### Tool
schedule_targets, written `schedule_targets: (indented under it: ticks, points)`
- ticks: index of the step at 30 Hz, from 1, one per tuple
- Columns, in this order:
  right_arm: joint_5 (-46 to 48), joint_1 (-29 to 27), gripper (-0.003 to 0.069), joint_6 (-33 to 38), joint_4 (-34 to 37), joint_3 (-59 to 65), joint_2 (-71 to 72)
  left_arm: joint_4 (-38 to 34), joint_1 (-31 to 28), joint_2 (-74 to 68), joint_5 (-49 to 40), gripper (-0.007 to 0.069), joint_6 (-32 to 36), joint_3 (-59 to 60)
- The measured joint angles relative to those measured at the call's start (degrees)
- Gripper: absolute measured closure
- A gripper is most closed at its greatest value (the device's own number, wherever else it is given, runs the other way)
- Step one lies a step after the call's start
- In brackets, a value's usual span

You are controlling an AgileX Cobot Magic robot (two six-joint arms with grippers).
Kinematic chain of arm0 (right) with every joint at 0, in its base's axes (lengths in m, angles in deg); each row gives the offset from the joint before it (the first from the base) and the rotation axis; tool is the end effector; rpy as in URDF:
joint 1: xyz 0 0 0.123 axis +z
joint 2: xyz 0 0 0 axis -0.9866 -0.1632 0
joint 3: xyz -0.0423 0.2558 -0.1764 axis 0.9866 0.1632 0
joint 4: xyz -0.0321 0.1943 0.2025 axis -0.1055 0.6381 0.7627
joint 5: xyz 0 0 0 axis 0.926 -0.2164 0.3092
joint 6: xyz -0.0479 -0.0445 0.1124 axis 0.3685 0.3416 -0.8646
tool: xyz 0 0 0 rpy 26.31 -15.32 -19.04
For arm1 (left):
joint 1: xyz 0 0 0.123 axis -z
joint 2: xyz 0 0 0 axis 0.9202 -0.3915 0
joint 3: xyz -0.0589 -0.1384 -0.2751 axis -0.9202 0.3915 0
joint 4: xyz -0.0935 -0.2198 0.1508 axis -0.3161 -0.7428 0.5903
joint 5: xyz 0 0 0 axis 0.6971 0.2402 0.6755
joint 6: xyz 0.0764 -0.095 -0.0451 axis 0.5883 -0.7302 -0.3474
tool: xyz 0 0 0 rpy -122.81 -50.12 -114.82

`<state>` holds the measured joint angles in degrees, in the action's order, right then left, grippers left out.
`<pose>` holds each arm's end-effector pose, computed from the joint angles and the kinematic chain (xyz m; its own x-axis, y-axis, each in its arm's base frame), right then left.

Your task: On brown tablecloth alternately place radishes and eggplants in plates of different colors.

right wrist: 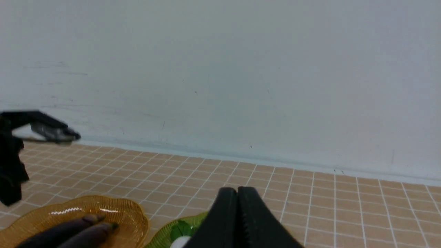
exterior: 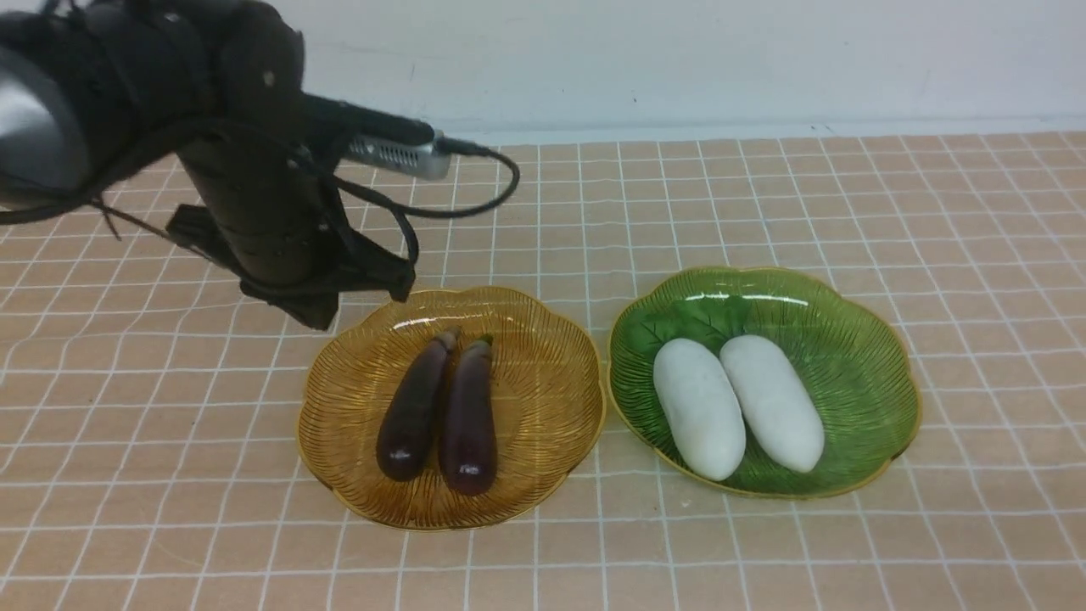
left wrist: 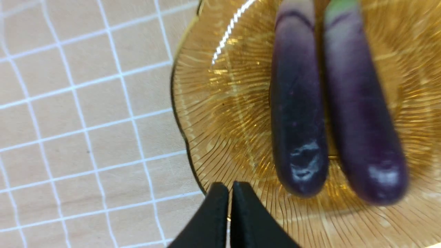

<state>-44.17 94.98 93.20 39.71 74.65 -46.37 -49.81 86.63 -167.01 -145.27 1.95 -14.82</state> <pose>0.0922 0.0314 0.2362 -0.1336 -0.0123 -0.9910 -0.2996 0.9536 0.0285 0.3869 -0.1232 0.2799 -0.9231 0.2202 -0.3154 0.2081 0.9755 0.0718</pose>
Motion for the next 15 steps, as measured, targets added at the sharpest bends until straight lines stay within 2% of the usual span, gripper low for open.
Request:
schedule_targets:
  ticks: [8, 15]
  points:
    - [7.8, -5.9, 0.0674, 0.0, -4.5, 10.4, 5.5, -0.7, 0.0, 8.6, -4.0, 0.0628, 0.3, 0.0]
    - [7.0, -7.6, 0.0674, 0.0, -6.5, 10.6, 5.6, -0.7, 0.0, 17.1, -6.6, 0.0628, 0.9, 1.2]
